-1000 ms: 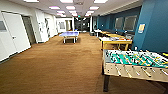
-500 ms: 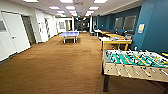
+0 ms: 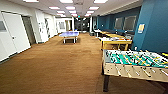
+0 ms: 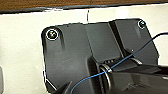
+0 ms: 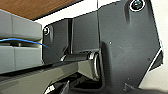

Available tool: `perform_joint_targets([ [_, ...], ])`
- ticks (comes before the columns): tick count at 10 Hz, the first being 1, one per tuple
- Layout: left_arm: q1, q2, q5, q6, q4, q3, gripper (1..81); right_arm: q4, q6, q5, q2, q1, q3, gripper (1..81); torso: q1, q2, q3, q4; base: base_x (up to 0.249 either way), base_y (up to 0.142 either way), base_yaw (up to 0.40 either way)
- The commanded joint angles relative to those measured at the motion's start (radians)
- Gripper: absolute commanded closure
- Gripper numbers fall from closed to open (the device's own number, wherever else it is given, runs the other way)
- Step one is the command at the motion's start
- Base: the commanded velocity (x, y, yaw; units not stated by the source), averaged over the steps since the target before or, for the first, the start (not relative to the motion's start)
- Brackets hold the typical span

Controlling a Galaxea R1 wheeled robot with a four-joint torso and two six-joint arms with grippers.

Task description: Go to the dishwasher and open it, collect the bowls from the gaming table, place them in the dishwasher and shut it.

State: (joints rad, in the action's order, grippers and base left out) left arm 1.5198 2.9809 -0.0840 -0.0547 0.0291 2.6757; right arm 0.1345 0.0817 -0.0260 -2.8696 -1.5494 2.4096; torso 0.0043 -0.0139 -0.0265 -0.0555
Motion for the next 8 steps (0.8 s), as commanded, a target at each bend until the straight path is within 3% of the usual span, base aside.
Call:
perform_joint_targets([
  [1, -0.051, -0.006, 0.049, -0.001, -0.003, 0.001, 1.0, -0.012, 0.006, 0.058, 0.002, 0.047, -0.009, 1.0, 0.000, 0.000, 0.000, 0.000, 0.091, 0.000, 0.000],
  [8, -0.051, -0.008, 0.047, -0.001, -0.003, 0.001, 1.0, -0.018, 0.006, 0.057, -0.006, 0.037, -0.006, 1.0, -0.001, 0.000, 0.000, 0.000, 0.110, 0.000, 0.000],
])
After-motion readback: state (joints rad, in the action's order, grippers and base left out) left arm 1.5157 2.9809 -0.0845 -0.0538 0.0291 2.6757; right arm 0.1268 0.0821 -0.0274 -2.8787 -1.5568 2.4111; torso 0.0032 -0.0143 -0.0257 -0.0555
